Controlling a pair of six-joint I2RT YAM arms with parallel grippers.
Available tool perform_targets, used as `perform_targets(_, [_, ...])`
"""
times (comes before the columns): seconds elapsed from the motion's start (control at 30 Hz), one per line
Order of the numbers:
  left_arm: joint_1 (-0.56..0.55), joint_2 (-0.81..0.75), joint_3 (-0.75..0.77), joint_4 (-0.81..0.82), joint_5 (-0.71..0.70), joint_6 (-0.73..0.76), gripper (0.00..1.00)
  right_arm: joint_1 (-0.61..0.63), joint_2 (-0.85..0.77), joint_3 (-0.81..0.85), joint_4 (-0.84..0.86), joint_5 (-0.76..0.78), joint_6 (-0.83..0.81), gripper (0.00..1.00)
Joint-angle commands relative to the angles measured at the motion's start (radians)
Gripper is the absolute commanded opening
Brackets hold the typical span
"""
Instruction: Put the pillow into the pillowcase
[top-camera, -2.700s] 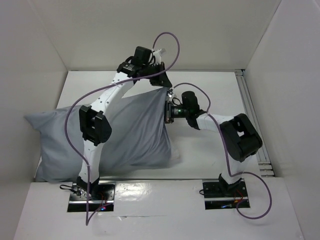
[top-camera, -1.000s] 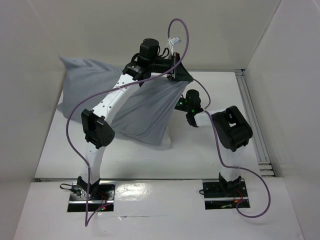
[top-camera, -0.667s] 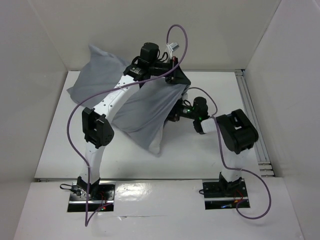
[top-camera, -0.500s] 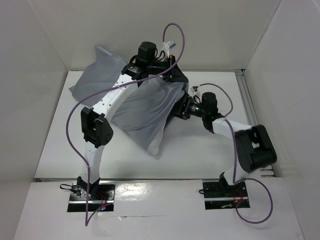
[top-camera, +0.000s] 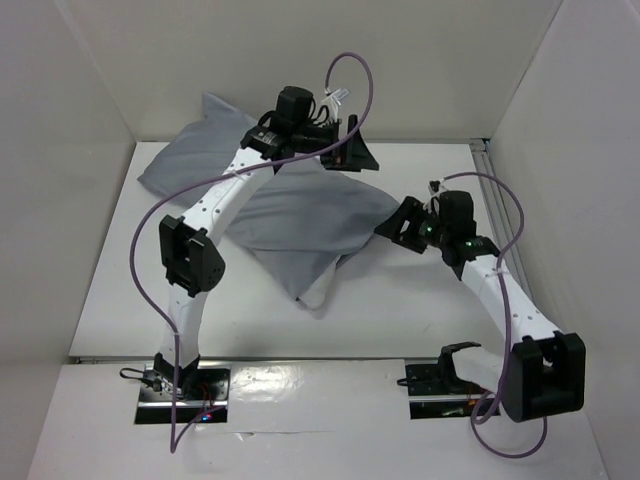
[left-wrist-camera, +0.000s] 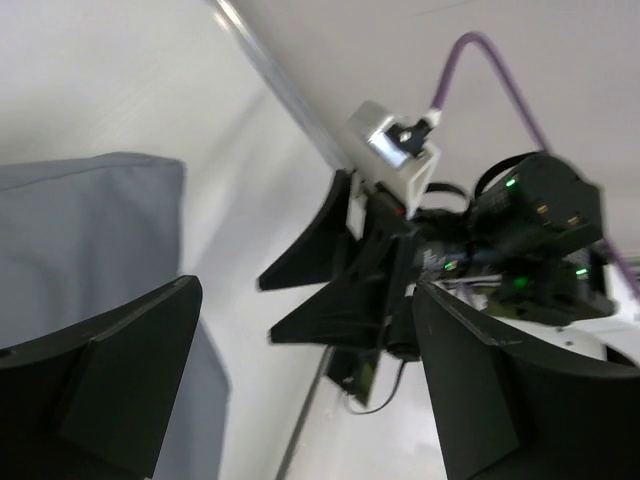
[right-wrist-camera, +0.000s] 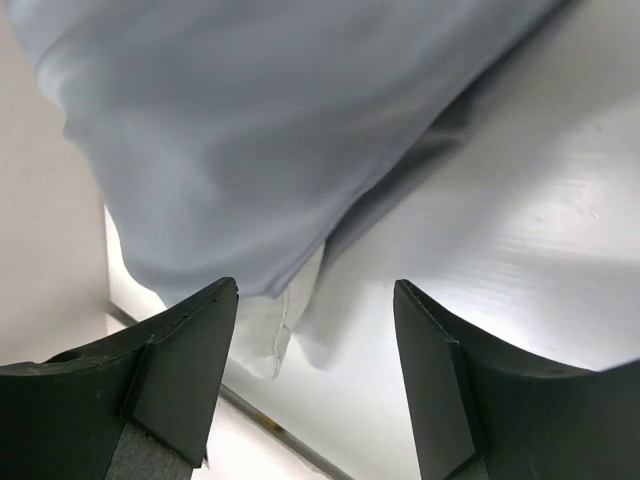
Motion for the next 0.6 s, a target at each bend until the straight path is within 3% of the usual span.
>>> perform_targets(0.0, [-0.003, -0.148, 0.004, -0.100, -0.062, 0.155, 1.00, -0.022, -0.068, 0.001, -0.116, 0.045, -0.045, 0.71])
perform_targets(0.1, [-0.047, -0.335, -0.172, -0.153, -0.280, 0.275, 1.00, -0.022, -0.114, -0.019, -0.136, 0.055, -0.045, 0.65])
perform_targets(0.13, [-0.059, -0.448, -0.311, -0.153, -0.388, 0.301, 1.00, -0.022, -0.125, -0.019, -0.136, 0.055, -0.036, 0.62])
perform_targets(0.2, [-0.088, -0.562, -0.471, -0.109, -0.464, 0.301, 0.66, -0.022, -0.165, -0.063, -0.121, 0.026, -0.024, 0.54])
perform_targets(0.23, [-0.098, -0.667, -0.638, -0.086, -0.523, 0.278, 0.07, -0.022, -0.178, -0.092, -0.112, 0.013, 0.002, 0.47])
perform_targets(0.27, [-0.116, -0.717, -0.720, -0.064, -0.550, 0.264, 0.00, -0.022, -0.179, -0.108, -0.094, 0.004, 0.011, 0.43])
perform_targets(0.4, [-0.190, -0.902, -1.071, 0.023, -0.673, 0.203, 0.00, -0.013, -0.179, -0.171, -0.040, -0.039, 0.053, 0.45])
perform_targets(0.43, [-0.205, -0.930, -1.128, 0.045, -0.693, 0.188, 0.14, -0.013, -0.179, -0.171, -0.029, -0.039, 0.053, 0.47])
perform_targets(0.5, [-0.263, -0.969, -1.266, 0.106, -0.755, 0.134, 0.55, -0.002, -0.168, -0.194, -0.005, -0.050, 0.062, 0.51])
perform_targets(0.53, [-0.285, -0.993, -1.338, 0.128, -0.818, 0.104, 0.85, -0.002, -0.168, -0.194, -0.004, -0.059, 0.062, 0.53])
perform_targets(0.57, [-0.306, -0.994, -1.368, 0.148, -0.850, 0.094, 0.93, -0.002, -0.154, -0.194, 0.005, -0.059, 0.062, 0.53])
